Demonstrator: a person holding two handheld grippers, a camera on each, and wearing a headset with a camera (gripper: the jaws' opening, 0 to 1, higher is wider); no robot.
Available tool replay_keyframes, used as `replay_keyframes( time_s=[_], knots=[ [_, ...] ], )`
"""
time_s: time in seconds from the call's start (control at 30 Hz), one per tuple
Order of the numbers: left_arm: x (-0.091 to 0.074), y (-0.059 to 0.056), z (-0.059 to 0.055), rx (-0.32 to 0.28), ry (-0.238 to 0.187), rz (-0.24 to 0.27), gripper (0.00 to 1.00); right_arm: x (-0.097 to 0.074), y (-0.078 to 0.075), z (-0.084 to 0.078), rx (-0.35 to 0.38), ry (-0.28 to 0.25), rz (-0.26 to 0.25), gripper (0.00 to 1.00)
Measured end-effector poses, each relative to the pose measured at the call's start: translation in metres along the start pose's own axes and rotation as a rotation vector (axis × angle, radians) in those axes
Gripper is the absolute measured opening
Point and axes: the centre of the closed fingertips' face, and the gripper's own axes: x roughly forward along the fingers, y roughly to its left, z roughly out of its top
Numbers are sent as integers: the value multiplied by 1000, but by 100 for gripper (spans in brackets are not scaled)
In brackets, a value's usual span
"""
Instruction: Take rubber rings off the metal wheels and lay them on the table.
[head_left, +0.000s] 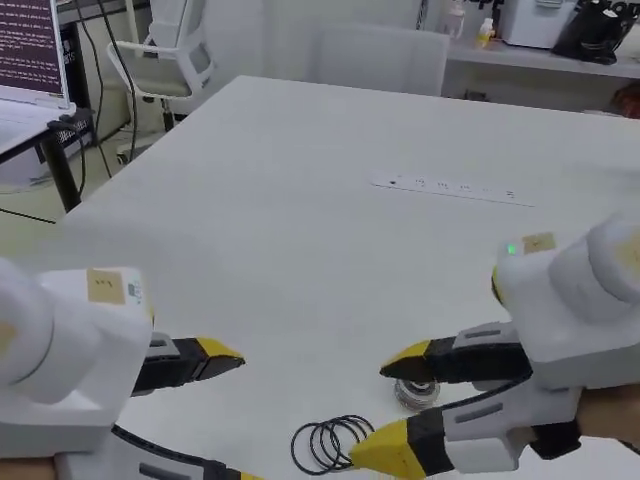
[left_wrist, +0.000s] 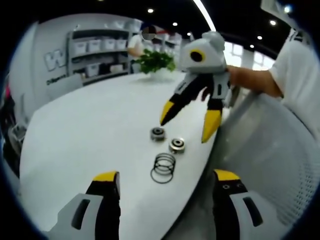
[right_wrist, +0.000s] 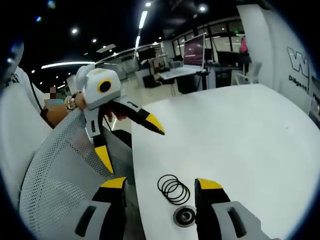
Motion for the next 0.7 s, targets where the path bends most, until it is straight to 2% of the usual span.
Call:
replay_keyframes(
  time_s=[0.23, 0.3, 0.47, 0.7],
  knots=[
    [-1, 3, 3, 2, -15, 21, 80, -28, -4, 17, 10, -83, -29, 61],
    [-1, 5, 5, 7, -23, 32, 80, -37, -8, 20, 9, -114, -53, 62],
    [-2, 6, 7, -11, -40, 39, 82, -60, -12, 21, 32, -168, -93, 65],
    [-4, 8, 9, -1, -43, 53, 82, -93, -19, 19, 76, -257, -154, 70]
  ],
)
